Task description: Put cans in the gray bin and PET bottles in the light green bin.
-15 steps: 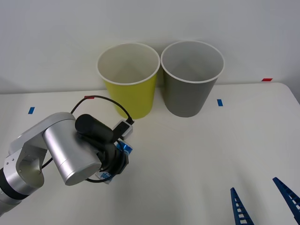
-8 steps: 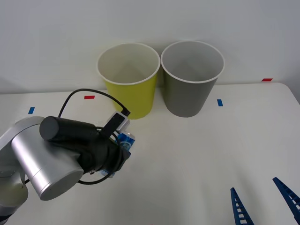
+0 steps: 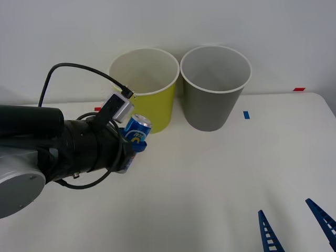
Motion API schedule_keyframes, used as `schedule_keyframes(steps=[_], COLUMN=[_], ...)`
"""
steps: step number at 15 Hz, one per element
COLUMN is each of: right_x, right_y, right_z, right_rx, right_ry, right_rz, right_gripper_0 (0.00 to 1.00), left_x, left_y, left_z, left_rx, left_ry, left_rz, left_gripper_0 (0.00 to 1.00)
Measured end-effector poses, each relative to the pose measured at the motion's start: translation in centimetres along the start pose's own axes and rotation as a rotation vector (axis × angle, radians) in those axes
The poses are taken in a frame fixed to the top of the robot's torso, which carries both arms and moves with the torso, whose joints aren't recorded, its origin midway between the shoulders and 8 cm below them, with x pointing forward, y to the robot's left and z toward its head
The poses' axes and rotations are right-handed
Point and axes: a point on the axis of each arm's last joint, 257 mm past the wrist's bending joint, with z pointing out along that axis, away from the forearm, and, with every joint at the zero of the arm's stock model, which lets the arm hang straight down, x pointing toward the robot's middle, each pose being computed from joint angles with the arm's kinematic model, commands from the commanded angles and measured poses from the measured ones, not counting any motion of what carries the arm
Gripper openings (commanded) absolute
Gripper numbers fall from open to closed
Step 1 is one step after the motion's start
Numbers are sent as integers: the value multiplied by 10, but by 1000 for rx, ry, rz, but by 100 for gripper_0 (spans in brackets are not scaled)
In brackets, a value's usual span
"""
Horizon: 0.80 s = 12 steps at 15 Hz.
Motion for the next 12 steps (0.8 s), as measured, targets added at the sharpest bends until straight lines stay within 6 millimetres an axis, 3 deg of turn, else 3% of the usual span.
schedule_keyframes(steps=[9, 12], right_x=[0, 0], right_y=[0, 0], right_z=[0, 0], right_rx=[0, 0], right_ry=[0, 0], right_rz=[0, 0], right_gripper_0=[100, 100], left_x=[-67, -74], left_y=[11, 26], left_z=[-80, -91], left_rx=[17, -23], left_ry=[-250, -287], left_rz=[-8, -22], left_gripper_0=[0, 0])
